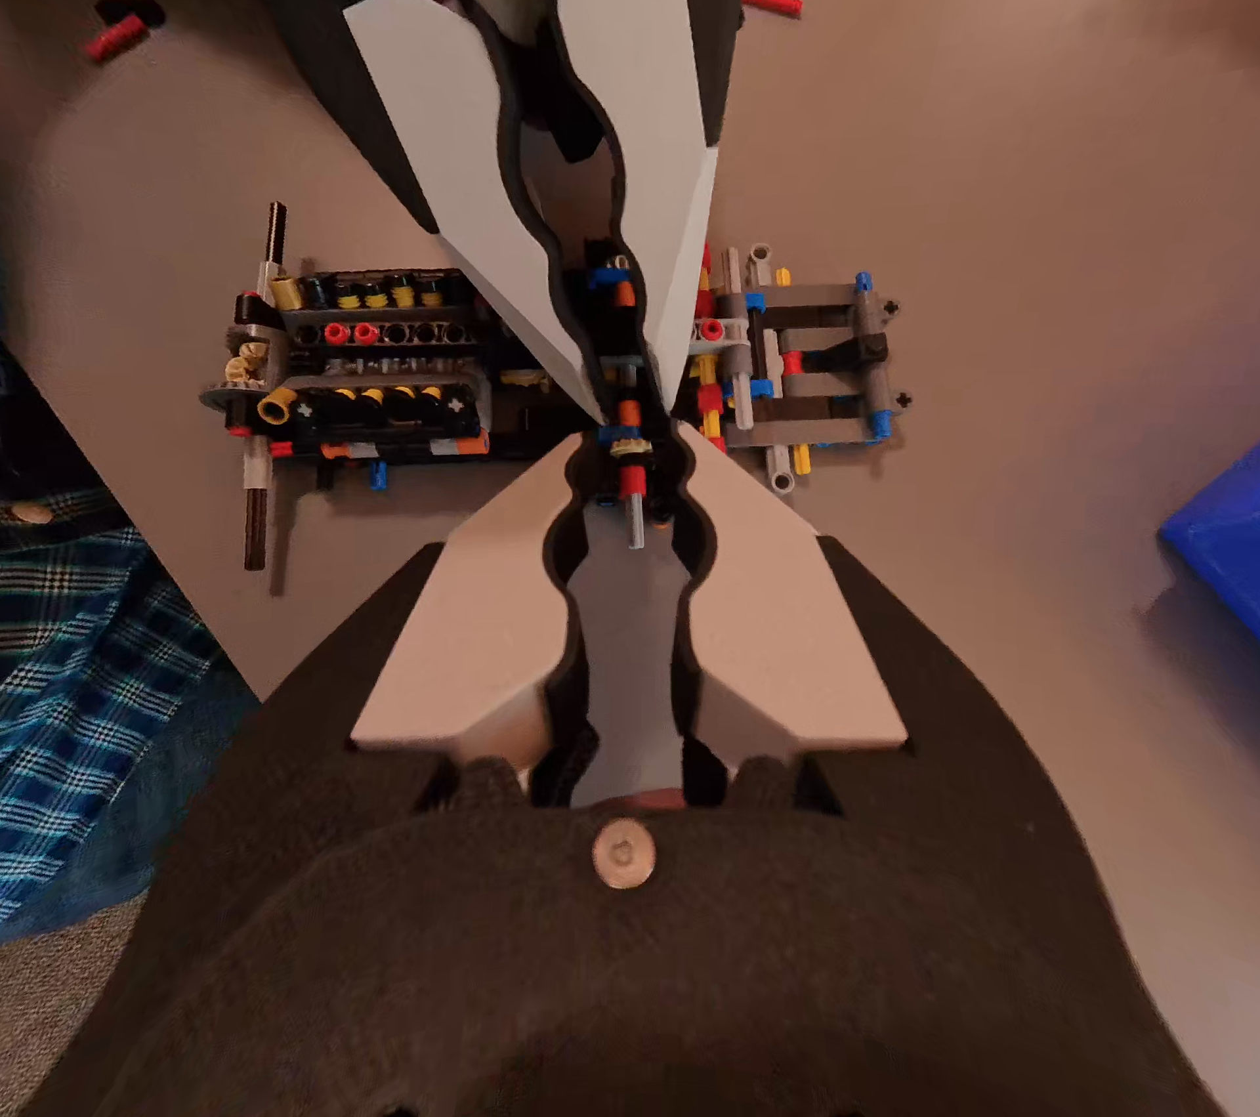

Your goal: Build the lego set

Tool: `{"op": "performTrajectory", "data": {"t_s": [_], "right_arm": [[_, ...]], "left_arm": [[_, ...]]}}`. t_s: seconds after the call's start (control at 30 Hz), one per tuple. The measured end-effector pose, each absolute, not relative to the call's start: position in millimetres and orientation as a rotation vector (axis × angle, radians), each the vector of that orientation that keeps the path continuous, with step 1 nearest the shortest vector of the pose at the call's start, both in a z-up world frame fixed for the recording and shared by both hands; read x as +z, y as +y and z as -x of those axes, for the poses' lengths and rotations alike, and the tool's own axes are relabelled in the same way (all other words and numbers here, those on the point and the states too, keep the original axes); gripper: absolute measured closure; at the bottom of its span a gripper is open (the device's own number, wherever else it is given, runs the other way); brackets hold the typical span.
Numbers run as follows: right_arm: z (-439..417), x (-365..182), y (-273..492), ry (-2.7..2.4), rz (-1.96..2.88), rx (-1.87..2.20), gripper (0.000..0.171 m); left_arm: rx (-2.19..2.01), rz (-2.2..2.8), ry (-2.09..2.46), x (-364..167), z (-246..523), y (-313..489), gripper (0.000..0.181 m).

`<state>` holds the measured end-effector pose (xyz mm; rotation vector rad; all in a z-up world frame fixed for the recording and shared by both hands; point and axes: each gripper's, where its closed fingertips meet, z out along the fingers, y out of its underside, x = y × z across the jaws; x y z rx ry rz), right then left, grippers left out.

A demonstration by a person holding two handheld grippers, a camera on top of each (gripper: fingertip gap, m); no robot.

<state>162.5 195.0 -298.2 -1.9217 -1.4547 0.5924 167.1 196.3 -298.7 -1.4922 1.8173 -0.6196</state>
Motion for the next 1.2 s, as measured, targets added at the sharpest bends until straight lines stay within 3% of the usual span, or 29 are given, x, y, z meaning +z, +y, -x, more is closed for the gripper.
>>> {"op": "performTrajectory", "data": {"t_s": [1.2], "right_arm": [[-163.6,-302.9,197.0,-1.568,1.947,0.237,0.152]], "left_arm": [[-0.631,1.502,1.786,-299.1,-166.8,196.6,0.171]]}}
